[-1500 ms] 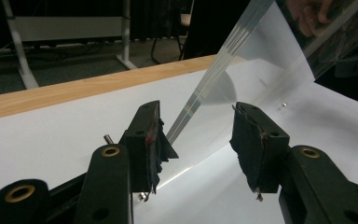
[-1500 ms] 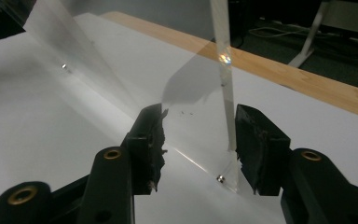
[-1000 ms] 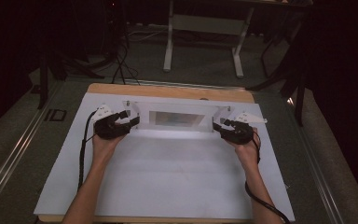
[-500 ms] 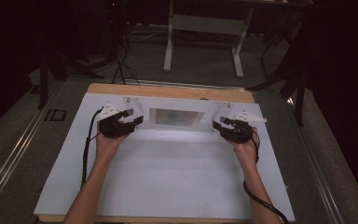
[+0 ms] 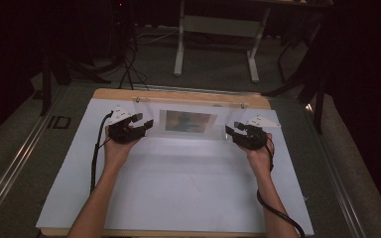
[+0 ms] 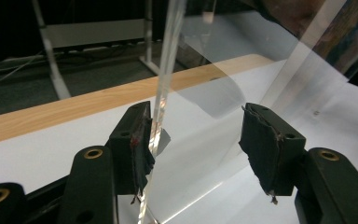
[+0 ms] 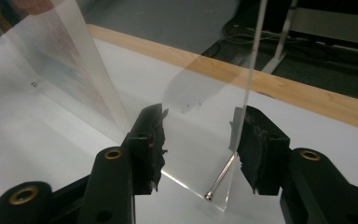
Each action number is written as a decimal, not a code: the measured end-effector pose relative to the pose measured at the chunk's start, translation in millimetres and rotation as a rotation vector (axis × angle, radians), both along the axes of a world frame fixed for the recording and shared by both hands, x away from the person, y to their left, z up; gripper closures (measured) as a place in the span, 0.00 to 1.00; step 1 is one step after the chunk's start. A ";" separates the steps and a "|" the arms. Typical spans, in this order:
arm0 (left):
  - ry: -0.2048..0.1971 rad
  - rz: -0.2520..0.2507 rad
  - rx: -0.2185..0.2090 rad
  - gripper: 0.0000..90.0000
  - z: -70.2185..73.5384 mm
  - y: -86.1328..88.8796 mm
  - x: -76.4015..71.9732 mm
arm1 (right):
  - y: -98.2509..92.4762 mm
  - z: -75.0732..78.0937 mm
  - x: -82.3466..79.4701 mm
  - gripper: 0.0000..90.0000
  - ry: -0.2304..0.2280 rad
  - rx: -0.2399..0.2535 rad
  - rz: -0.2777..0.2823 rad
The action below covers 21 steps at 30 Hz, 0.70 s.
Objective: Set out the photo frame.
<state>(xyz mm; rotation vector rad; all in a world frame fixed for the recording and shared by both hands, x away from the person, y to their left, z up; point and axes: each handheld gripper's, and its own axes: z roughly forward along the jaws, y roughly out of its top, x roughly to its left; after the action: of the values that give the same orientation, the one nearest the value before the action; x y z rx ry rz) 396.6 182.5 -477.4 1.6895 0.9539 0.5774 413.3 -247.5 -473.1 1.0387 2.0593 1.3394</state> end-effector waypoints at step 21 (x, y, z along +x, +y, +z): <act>-0.015 0.094 0.038 0.46 2.2 -11.8 9.4 | 6.8 1.8 10.6 0.60 -0.010 -0.028 -0.042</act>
<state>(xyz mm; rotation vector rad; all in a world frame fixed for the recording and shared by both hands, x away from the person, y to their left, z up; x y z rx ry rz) 406.1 170.7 -475.2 1.6786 1.0214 0.6736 423.9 -240.7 -471.3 1.0553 2.0317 1.2882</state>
